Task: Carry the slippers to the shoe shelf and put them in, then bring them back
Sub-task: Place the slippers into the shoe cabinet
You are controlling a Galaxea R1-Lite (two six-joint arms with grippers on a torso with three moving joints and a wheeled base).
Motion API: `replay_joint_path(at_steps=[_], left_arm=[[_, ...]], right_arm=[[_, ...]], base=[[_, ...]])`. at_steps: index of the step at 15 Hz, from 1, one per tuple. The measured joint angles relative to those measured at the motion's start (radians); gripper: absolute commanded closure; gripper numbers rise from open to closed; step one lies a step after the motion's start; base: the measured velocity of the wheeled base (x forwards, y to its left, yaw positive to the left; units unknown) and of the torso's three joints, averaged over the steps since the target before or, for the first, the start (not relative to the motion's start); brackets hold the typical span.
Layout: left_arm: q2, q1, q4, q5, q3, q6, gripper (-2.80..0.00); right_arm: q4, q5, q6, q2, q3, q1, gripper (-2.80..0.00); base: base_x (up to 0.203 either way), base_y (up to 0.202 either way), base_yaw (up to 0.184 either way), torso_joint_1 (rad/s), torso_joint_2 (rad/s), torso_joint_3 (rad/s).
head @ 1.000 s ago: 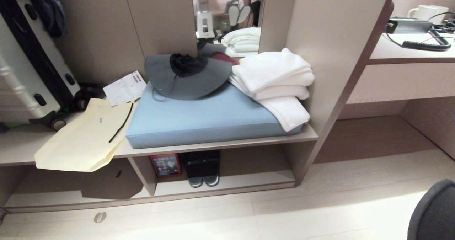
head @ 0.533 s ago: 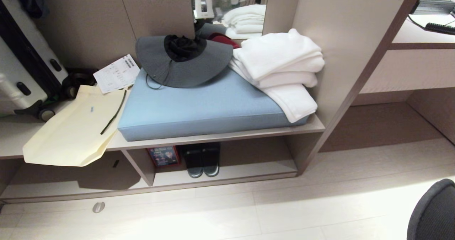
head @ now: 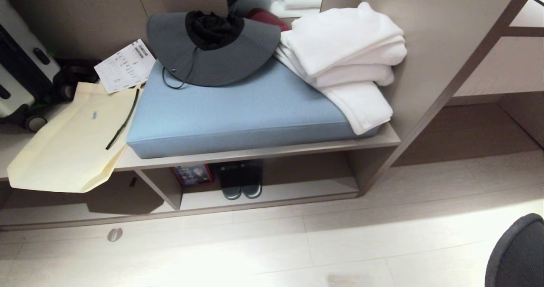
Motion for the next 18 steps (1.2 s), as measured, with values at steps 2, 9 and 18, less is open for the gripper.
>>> replay_joint_path(at_steps=[2,9,18], left_arm=[[0.0,0.0,0.0,0.0,0.0,0.0,0.0],[0.0,0.0,0.0,0.0,0.0,0.0,0.0],[0.0,0.0,0.0,0.0,0.0,0.0,0.0]], right_arm=[[0.0,0.0,0.001,0.0,0.0,0.0,0.0],[0.001,-0.001,0.001,0.0,0.0,0.0,0.0],[0.001,-0.001,0.001,0.0,0.0,0.001,0.0]], base=[[0.0,0.0,0.0,0.006,0.0,-0.195],[0.0,0.0,0.0,0.001,0.0,-0.197],[0.0,0.0,0.0,0.002,0.0,-0.196]])
